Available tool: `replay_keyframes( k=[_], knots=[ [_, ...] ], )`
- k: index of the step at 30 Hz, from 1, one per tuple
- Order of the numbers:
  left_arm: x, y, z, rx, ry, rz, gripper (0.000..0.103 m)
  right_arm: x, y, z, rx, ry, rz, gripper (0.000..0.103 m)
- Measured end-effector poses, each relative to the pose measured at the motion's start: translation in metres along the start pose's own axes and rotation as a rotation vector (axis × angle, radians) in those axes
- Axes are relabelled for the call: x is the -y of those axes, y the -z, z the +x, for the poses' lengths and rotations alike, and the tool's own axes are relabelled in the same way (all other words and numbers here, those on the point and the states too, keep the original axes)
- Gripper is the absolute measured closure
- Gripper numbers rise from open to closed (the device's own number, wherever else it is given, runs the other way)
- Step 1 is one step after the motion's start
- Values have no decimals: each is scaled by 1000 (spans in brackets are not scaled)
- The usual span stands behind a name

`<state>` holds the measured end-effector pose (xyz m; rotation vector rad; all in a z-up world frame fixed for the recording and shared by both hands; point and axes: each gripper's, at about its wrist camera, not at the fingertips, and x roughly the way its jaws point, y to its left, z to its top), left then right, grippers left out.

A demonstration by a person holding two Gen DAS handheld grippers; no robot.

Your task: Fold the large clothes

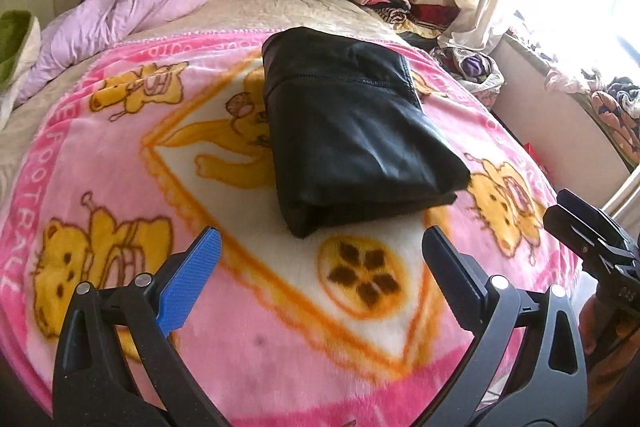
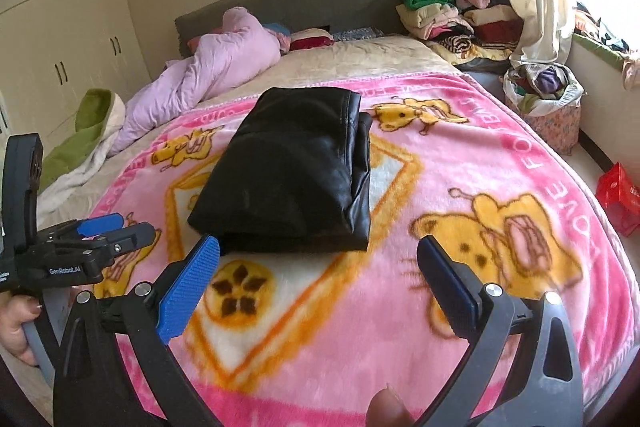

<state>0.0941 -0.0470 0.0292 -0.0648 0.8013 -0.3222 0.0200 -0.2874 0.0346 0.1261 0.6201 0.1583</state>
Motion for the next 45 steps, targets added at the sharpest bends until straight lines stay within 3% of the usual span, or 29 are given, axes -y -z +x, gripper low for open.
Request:
replay_keyframes(
  k=[7,14,22,45],
  knots=[
    [-6,34,-14,21,-12,-12,8,-4,34,-15,27,37,-3,4],
    [-15,49,-13,25,-23,-29,8,-6,56,-13,18,63,26,4],
    [-24,52,-6,16,-80,-30,8,-12,59,1,-5,82,17,4],
    [-27,57,-4,-3,-128,-18,8,-17,59,12,-22,66,10,4]
  ],
)
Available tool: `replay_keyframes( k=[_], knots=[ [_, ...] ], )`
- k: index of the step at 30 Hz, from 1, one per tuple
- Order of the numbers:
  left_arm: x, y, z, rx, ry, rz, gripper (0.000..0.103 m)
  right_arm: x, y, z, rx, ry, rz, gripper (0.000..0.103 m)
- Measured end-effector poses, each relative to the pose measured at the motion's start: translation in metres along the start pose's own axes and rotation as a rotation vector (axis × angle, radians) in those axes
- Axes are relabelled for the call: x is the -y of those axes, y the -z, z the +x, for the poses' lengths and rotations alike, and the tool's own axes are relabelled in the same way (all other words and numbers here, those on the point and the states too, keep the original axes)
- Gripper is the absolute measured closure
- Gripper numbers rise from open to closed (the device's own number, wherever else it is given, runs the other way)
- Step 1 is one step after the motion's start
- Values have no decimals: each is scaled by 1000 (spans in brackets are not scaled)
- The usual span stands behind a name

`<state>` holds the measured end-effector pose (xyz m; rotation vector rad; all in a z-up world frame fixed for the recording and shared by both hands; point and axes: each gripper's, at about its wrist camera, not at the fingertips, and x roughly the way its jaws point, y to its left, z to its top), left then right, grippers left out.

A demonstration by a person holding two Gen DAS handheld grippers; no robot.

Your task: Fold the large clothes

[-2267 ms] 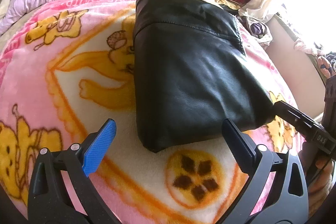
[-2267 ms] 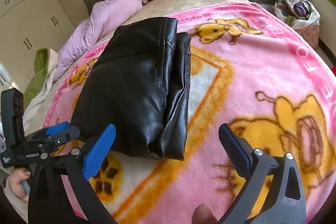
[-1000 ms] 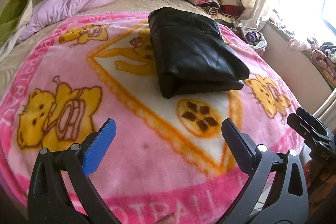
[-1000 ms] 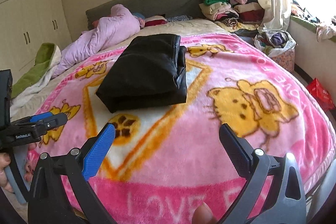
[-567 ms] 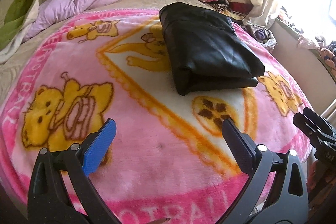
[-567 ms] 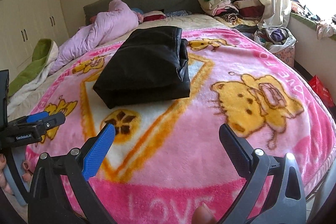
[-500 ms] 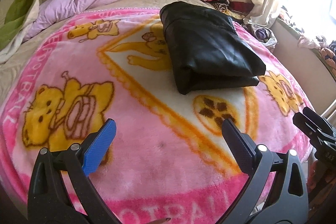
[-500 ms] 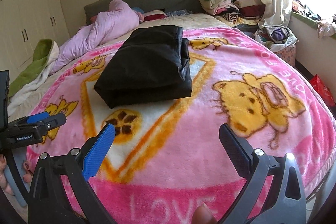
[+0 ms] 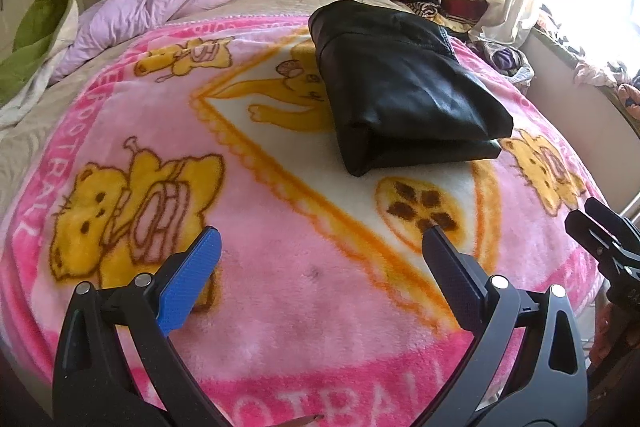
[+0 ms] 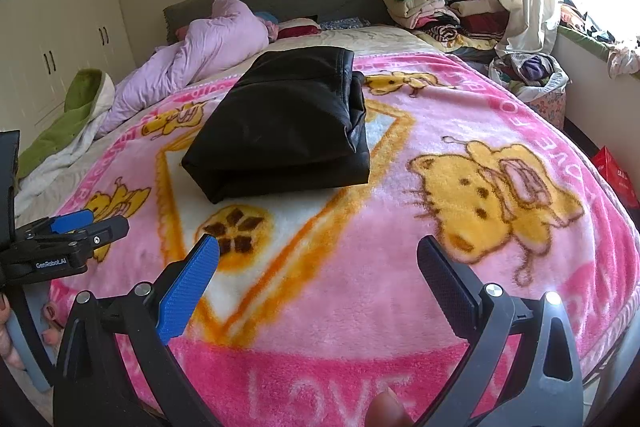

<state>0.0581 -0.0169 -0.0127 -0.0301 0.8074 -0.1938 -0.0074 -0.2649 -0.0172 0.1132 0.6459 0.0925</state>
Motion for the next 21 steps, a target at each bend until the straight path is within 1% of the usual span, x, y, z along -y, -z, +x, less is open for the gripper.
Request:
replay_keyframes(
  k=[5,21],
  knots=[
    [0,1,0,0,-15,6,8,0,0,0,2,2,-1,4],
    [-5,0,-2,2,-33,2,8,-1,0,-2,7,5,-3,4]
  ],
)
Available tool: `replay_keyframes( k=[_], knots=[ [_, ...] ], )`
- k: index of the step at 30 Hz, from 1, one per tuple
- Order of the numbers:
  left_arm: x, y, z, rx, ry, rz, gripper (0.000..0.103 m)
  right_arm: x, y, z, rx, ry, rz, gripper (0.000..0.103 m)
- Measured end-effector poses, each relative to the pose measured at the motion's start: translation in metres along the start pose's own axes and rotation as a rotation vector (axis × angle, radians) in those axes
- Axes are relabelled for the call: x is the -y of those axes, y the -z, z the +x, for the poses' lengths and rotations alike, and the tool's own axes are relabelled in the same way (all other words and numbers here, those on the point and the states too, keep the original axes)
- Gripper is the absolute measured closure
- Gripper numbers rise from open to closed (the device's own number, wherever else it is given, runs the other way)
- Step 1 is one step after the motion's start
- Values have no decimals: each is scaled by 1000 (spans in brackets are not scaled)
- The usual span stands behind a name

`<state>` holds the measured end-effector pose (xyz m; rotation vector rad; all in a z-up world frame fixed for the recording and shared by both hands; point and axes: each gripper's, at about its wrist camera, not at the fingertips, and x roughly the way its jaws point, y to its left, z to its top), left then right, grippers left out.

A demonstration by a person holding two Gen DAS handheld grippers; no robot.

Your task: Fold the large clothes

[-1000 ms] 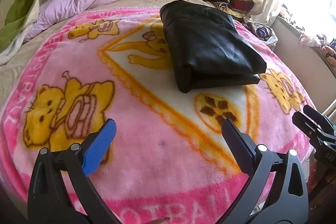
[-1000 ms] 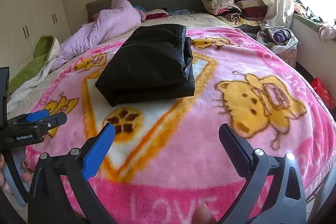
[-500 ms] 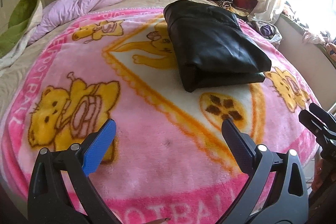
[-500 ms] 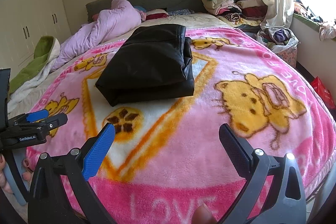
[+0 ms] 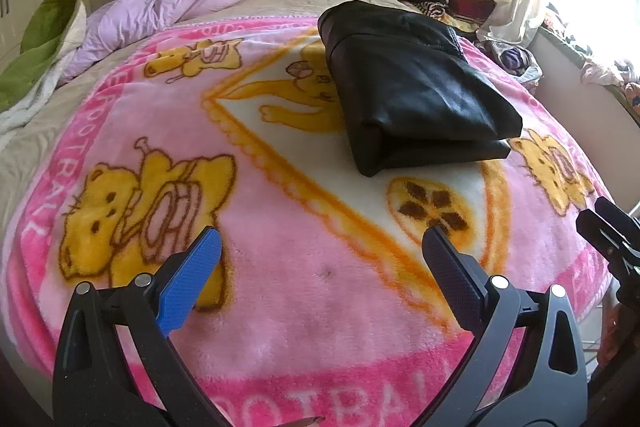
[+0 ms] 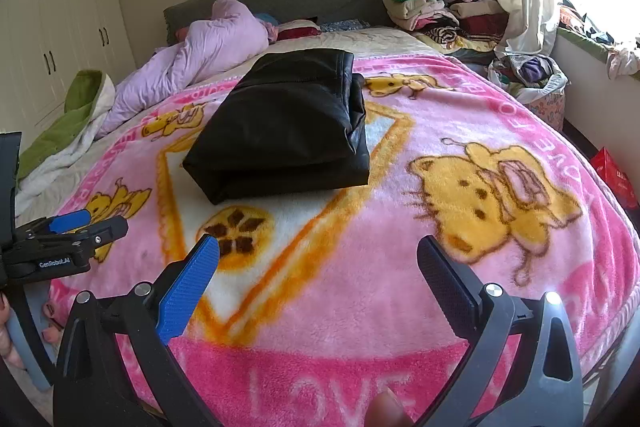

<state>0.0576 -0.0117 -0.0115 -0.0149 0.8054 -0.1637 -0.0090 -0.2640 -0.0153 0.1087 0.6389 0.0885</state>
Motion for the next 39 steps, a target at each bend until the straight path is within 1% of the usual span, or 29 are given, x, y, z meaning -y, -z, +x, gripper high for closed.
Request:
replay_keyframes(
  k=[39],
  knots=[
    [-3,2,-3,0,-37,3,8,-1,0,-2,-7,-2,1,4]
  ],
)
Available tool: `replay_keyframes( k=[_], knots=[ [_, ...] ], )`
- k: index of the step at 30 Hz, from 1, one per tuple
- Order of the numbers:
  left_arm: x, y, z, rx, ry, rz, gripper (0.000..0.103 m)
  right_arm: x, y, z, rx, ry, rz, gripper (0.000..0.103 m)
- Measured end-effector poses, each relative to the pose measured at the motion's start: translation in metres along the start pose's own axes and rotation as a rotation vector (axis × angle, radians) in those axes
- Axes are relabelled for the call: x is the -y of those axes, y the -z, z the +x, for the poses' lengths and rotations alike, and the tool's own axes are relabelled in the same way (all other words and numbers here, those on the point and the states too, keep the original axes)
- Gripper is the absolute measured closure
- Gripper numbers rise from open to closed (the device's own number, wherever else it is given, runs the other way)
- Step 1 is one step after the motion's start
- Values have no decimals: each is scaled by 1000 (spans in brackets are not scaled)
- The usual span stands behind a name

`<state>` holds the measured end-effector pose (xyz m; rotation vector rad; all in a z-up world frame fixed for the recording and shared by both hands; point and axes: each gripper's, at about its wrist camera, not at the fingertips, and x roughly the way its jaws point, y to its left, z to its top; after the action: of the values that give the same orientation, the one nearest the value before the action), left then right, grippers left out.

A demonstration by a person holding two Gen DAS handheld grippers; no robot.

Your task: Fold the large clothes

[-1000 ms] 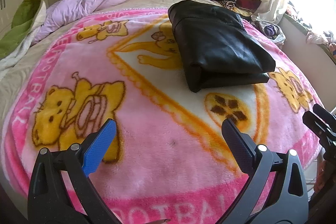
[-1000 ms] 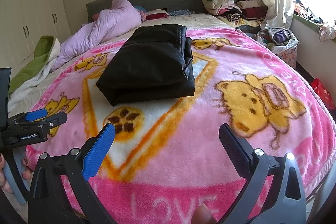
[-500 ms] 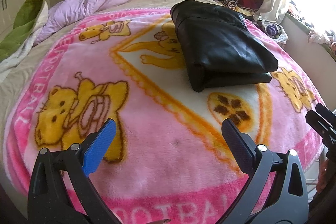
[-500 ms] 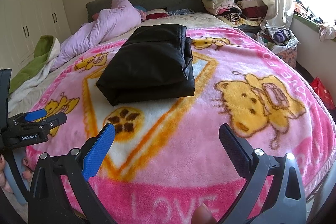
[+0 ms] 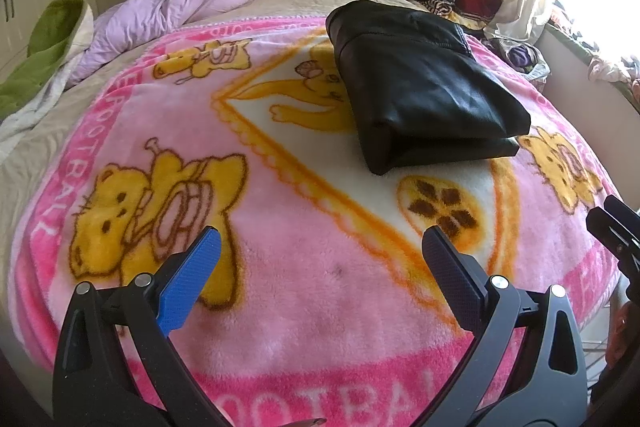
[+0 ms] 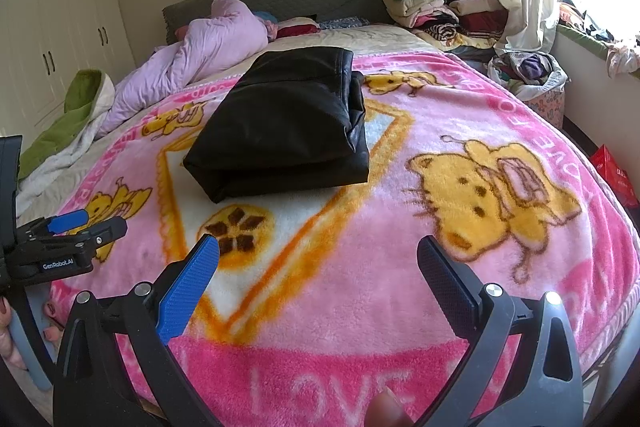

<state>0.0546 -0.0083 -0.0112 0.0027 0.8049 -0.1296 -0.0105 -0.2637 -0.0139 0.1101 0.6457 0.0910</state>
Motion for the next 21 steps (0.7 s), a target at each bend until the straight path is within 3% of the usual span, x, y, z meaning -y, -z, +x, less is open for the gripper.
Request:
replay_keyframes(
  k=[10,14,18,21],
  knots=[
    [2,2,4,-12,-59,11,8,4,6,-4,-14,5,34,4],
    [-3,3,10,-34,-91,-7,8,21,11,-13,7,48,67,4],
    [-21,0,12,-47,-112,-55,8,67,21,-25,22,157,160,4],
    [-62,-9,18,-93,-133,-117,8,138,38,-44,33,354,270,4]
  ],
)
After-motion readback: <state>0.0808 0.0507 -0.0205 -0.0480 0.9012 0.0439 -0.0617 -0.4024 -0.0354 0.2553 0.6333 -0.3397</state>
